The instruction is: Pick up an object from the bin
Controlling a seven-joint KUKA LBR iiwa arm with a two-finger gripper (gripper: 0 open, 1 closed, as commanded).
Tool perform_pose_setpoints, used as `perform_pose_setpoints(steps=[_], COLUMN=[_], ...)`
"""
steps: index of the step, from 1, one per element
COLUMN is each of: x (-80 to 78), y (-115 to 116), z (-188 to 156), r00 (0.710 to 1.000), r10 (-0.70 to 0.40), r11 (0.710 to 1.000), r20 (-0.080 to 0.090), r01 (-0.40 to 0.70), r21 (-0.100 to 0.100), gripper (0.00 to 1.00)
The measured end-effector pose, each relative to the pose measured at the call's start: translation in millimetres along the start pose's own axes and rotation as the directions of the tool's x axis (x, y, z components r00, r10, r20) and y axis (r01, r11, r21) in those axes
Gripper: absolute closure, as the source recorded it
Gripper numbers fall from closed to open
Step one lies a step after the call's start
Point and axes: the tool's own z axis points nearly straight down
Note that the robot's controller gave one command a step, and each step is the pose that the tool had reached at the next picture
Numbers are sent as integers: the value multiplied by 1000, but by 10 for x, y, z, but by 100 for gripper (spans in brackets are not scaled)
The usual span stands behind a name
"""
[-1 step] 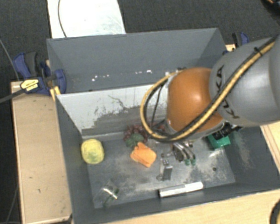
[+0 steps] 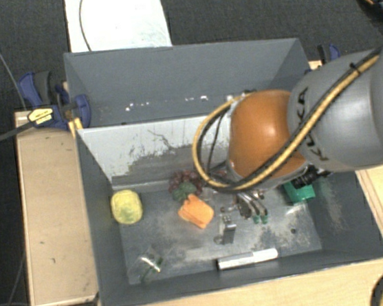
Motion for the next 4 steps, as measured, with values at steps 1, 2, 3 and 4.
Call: perform_pose_setpoints(steps=[1,2,3,4], x=[-367,-435,-328,-354], y=[110,123,193,269], z=[620,-15,332,607], r00=[999,989,976,990], r10=[-33,-149,-217,-139], r11=[999,989,976,990], r20=[2,14,-3,15], r01=[33,149,217,139], r21=[-2,-1,-1,-2], gripper=[0,0,0,0])
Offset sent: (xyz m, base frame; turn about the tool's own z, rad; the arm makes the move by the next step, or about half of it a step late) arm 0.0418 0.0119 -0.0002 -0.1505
